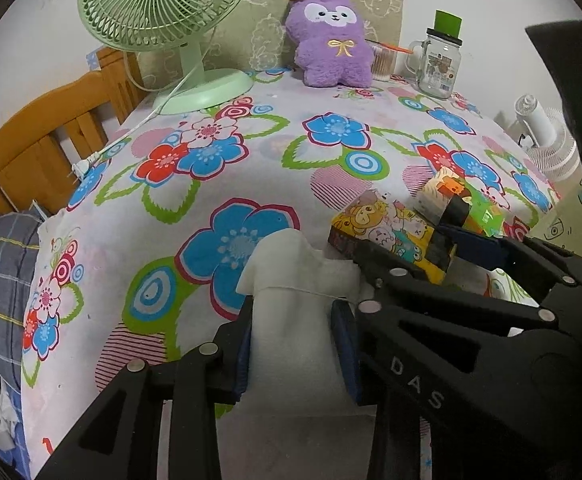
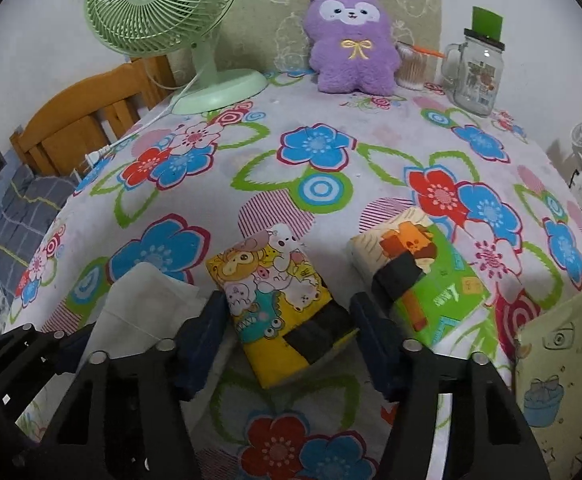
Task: Organize soft objects
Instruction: 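Lift white cloth with left tool while right tool grasps yellow cartoon snack packet, then carry white cloth with left tool while right tool carries yellow packet toward box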
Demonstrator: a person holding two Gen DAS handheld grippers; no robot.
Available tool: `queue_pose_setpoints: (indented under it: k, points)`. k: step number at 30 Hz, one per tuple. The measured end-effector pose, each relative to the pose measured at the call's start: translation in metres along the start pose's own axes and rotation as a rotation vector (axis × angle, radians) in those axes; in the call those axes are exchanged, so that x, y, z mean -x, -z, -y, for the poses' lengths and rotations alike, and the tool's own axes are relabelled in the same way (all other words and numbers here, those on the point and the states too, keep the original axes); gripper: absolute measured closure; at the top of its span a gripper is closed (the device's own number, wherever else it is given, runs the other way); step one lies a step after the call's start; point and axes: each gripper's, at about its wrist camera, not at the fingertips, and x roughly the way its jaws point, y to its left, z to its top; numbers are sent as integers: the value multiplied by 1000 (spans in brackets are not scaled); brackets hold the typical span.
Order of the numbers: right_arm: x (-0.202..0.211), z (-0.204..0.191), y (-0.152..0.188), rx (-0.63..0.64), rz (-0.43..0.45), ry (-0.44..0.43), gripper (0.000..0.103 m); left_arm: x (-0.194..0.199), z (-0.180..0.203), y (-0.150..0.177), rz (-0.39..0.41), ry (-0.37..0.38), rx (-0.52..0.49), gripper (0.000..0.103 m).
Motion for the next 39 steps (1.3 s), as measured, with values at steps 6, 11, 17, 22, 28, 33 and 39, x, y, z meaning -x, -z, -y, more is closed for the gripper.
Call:
queue_pose_setpoints:
  k: [6,11,17,22,28,33,39]
  points:
    - [9,2,5,6,8,6,47,7,5,6,14,-22,-5,68]
    - [19,5,14,-2,13,-1,48,15,12,13,22,-26,-15,68]
    - [35,8,25,-1,39,10,48,23,18,22,25,-25,-6,69]
    - [47,10,32,-9,56,4,48,33,24,27,38,-32,-6,69]
    - [68,11,37,-13,87,13,48,50,35,30,60,-34,-12,69]
    - [87,16,41,-18,113,26,48,66,44,31,85,-31,-20,69]
    - [112,21,45,-21,145,47,48,85,55,34,119,-19,-24,69]
